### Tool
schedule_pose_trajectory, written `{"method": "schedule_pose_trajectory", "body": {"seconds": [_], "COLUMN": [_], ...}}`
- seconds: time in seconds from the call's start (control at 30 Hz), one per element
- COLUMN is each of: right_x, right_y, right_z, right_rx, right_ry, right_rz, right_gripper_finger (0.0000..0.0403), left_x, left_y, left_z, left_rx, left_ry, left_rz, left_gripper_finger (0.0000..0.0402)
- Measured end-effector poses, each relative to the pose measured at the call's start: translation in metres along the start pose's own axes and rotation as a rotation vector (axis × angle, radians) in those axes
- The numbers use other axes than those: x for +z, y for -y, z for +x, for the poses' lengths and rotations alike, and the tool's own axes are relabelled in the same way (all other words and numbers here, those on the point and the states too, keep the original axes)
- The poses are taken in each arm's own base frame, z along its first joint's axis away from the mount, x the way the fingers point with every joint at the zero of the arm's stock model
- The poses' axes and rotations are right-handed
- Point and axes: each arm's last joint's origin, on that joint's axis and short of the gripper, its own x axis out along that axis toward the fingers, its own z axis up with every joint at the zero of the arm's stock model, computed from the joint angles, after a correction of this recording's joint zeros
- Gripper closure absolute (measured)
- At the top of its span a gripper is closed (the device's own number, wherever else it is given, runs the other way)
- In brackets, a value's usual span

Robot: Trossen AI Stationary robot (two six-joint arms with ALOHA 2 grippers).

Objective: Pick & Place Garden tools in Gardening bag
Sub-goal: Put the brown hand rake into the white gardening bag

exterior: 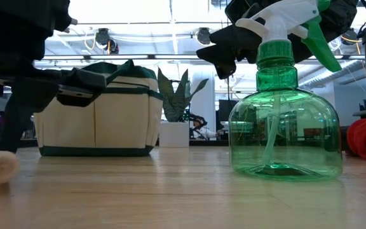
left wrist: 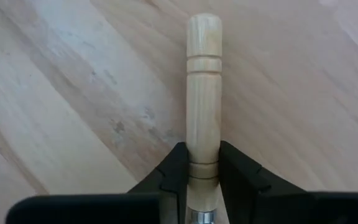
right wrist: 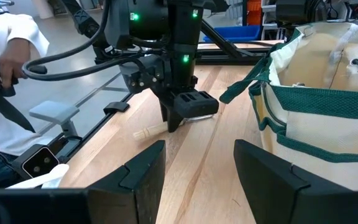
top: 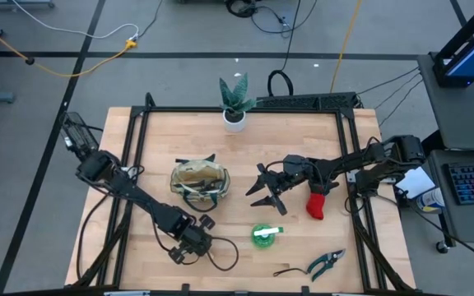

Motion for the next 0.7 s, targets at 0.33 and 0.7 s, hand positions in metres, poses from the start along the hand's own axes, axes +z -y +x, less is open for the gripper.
{"method": "schedule_pose_trajectory", "body": {"seconds": [0.33, 0.7], "right_x": [0.0, -0.001], "right_y": [0.0, 0.0], "right_z": [0.0, 0.0], "right_rx": [0.0, 0.0], "right_ry": [0.0, -0.007], "right_rz": [0.0, 0.003], "right_gripper_finger": [0.0218, 0.0218], "left_x": [0.004, 0.005], "left_y": [-0.007, -0.016], "left_z": [-0.037, -0.094], "left_rx": [0.155, 0.261], "left_ry": [0.077, 0.233], "left_rz": [-0.024, -0.062], "left_gripper_finger": [0.0334, 0.0333]}}
